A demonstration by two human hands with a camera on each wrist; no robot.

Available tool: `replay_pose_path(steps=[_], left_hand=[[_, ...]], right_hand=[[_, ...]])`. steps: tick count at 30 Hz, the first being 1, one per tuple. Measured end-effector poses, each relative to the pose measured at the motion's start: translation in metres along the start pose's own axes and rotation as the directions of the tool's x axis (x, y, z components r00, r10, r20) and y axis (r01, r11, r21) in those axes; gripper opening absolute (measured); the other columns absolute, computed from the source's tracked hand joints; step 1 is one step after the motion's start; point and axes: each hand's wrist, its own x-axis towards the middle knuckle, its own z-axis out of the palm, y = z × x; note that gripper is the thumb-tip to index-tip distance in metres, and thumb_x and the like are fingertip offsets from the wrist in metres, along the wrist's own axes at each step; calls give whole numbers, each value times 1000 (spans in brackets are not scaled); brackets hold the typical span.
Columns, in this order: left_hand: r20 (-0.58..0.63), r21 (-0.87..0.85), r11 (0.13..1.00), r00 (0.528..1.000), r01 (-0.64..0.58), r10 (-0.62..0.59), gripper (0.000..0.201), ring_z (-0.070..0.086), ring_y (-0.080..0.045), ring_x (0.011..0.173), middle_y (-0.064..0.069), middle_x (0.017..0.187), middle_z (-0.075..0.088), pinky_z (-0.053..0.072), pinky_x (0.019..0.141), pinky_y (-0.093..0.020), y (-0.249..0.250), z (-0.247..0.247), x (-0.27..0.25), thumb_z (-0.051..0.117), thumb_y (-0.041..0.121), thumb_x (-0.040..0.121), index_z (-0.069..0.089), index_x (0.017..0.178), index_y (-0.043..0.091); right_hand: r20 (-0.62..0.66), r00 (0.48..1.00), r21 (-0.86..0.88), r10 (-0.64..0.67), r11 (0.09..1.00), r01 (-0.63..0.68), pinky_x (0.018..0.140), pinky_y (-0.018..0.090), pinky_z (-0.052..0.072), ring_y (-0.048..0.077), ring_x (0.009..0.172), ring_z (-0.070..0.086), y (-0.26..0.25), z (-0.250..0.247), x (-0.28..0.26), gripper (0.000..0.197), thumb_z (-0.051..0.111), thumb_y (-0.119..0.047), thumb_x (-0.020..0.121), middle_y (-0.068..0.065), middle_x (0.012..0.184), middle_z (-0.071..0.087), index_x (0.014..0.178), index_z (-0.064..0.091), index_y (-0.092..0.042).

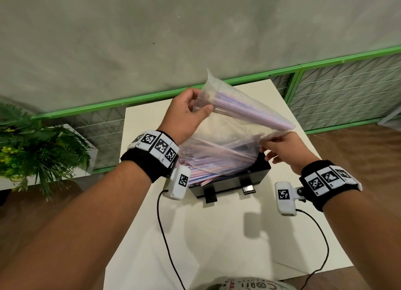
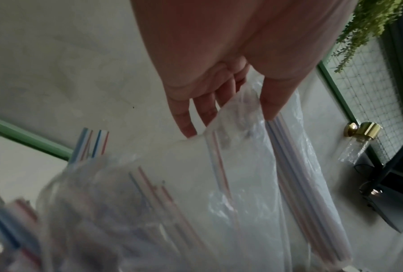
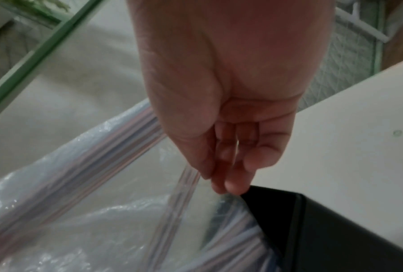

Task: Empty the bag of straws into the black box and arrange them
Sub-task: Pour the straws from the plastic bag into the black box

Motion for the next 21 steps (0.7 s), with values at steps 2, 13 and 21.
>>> replay_pose_path(steps=[2,13,21], left_hand=[[40,18,999,998,37,-37,28,69,-16,93,-1,102,75,55,92,-39,3,-2,-2,76,11,84,63,109,18],[51,95,995,999,-21,16,33,71,-12,94,3,102,74,57,96,-39,14,-8,-6,77,4,85,64,111,19],[48,23,996,995,-86,85,23,69,-5,89,5,99,74,58,87,-29,15,0,-6,77,14,89,65,109,17]], right_hand=[[-9,1000,-31,-10,999,9,46,26,42,23,53,61,-1,0,0,9,67,-5,92,14,81,71,95,70,3],[1,999,-12,-47,999,47,47,25,47,19,55,66,-13,-8,-2,6,68,-10,94,15,89,75,95,69,-4],[-3,999,-64,-48,997,47,44,24,46,20,53,66,-12,-4,-8,6,66,-3,91,22,92,75,95,69,0]])
